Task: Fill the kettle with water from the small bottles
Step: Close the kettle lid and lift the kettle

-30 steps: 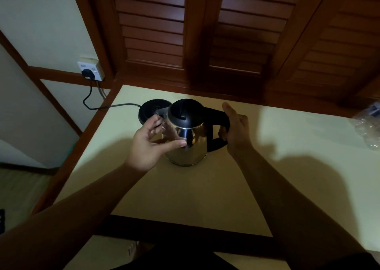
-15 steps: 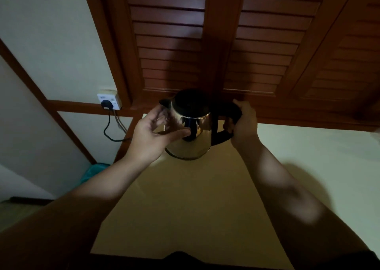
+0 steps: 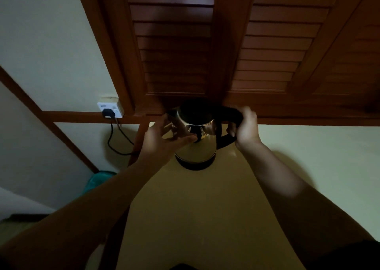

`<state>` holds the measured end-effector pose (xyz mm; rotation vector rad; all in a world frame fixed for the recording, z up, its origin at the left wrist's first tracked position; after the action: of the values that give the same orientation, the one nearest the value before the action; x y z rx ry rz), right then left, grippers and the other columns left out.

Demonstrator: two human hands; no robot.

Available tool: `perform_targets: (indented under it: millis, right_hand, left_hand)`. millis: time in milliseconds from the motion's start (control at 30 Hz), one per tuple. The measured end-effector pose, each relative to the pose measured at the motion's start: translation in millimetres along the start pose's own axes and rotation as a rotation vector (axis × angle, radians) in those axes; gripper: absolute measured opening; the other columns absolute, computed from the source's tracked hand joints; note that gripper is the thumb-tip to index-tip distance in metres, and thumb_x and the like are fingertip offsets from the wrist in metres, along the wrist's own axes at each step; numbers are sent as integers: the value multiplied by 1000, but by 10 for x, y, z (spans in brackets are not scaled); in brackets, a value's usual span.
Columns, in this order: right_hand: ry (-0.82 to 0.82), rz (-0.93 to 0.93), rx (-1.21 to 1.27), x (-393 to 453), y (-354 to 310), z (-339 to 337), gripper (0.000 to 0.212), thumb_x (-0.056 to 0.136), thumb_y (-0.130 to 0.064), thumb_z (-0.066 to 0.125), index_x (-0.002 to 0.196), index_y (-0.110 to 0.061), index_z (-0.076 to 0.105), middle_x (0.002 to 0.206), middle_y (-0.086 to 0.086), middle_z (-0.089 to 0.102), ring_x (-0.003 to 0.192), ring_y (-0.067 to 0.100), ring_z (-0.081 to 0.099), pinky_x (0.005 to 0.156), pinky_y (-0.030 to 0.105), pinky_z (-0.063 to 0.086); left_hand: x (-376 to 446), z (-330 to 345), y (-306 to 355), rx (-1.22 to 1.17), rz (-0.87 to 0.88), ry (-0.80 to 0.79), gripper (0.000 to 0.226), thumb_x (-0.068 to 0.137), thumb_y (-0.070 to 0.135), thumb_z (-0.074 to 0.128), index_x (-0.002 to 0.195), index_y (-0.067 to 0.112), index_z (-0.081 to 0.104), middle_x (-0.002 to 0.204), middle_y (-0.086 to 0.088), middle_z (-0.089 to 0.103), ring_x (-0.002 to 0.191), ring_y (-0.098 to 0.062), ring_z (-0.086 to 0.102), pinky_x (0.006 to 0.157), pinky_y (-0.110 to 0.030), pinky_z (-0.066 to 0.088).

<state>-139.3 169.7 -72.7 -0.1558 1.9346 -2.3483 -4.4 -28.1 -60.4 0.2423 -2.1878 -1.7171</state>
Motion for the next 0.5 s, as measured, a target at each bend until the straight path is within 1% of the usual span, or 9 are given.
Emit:
perform_targets:
  millis: [67,167,233,267,300,333,367,433,500]
  right_hand:
    - [-4,4,24,25,50,-12,42,86,-37,46,53,-12,39,37,0,34,33,17,27,48,34,18]
    - [-14,26,76,87,71,-19,38,82,-41,51,58,-13,41,38,-1,35,32,15,27,45,32,18]
    - [-21,29,91,141,89,-19,36,91,-36,47,64,-13,48,39,-1,35,32,14,27,43,30,18]
    - [-26,29,99,172,100,-18,38,97,-32,43,65,-14,53,39,-1,35,32,14,27,43,29,19]
    - [-34,29,102,201,105,-13,45,101,-28,41,62,-17,59,39,-1,34,33,15,26,42,28,19]
    - [-48,34,102,220,97,-10,51,101,-27,41,56,-23,63,39,0,34,33,16,25,42,27,20]
    - [-60,41,98,234,80,-9,52,97,-29,43,50,-26,65,39,1,33,33,16,25,41,26,21]
    - [-73,45,86,238,57,-32,45,89,-33,47,47,-26,62,40,2,33,33,17,25,40,25,21]
    - [-76,38,88,195,77,-86,39,85,-37,51,50,-20,55,39,2,33,31,16,27,38,23,22]
  left_hand:
    - [25,1,-55,-16,-13,0,77,65,31,93,133,25,59,126,12,67,125,-9,60,85,-9,52]
    - [69,0,-92,-6,1,-7,82,64,36,93,137,28,57,130,15,65,126,-6,58,92,-21,57]
    - [100,1,-90,3,7,-5,84,64,40,92,138,27,56,132,15,64,126,-6,59,95,-25,57]
    - [108,1,-87,9,7,3,86,63,42,92,139,26,55,131,15,64,124,-4,60,94,-23,57]
    - [111,3,-80,14,6,13,87,62,44,91,139,25,55,129,16,64,121,-1,60,92,-21,57]
    - [105,10,-72,10,4,20,88,62,43,91,140,24,55,127,18,64,118,2,60,88,-17,57]
    - [92,16,-72,-6,-3,24,87,63,39,92,140,24,54,126,20,63,116,4,60,85,-14,56]
    - [59,38,-101,-38,-15,16,83,65,31,93,138,28,54,122,27,61,116,8,59,82,-12,55]
    - [35,54,-125,-40,-15,-2,78,66,27,94,132,34,53,117,36,60,115,14,57,81,-11,54]
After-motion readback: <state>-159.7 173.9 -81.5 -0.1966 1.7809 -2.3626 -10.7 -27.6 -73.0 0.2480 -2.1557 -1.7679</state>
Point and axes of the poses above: each hand's wrist, its own x-axis towards the middle knuckle, its own z-axis out of the palm, y = z × x, the point moved 1 cm from there along x, towards the middle knuckle
